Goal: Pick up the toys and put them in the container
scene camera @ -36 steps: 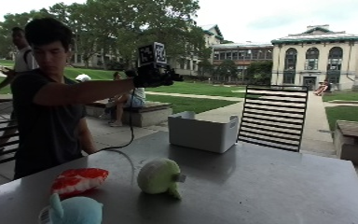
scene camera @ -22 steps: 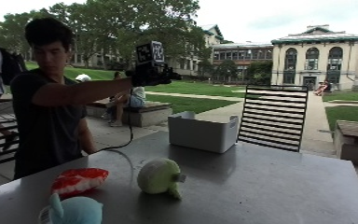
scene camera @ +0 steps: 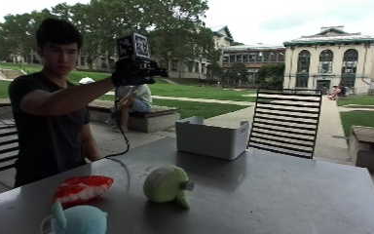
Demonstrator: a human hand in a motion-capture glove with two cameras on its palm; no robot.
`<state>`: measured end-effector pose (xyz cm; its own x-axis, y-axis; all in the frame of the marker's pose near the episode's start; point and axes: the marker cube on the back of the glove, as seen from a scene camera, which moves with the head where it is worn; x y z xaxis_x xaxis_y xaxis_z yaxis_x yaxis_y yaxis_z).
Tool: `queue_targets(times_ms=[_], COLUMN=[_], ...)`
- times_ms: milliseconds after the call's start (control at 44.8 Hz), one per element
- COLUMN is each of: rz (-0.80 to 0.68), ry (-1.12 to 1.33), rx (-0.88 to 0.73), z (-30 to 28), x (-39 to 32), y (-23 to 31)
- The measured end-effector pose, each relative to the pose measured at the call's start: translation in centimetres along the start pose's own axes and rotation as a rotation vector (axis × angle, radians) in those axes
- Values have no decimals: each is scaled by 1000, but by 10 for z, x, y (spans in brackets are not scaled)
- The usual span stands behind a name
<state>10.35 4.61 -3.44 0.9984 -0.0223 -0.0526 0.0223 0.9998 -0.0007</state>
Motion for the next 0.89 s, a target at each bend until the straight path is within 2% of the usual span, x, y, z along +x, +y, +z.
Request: queue_targets(times_ms=[268, 581, 893], rz=[56, 173, 215], ry=[30, 17, -8], rx=[-36, -88, -160], z=[43, 136, 220], x=[85, 181, 219], y=[33, 80, 111])
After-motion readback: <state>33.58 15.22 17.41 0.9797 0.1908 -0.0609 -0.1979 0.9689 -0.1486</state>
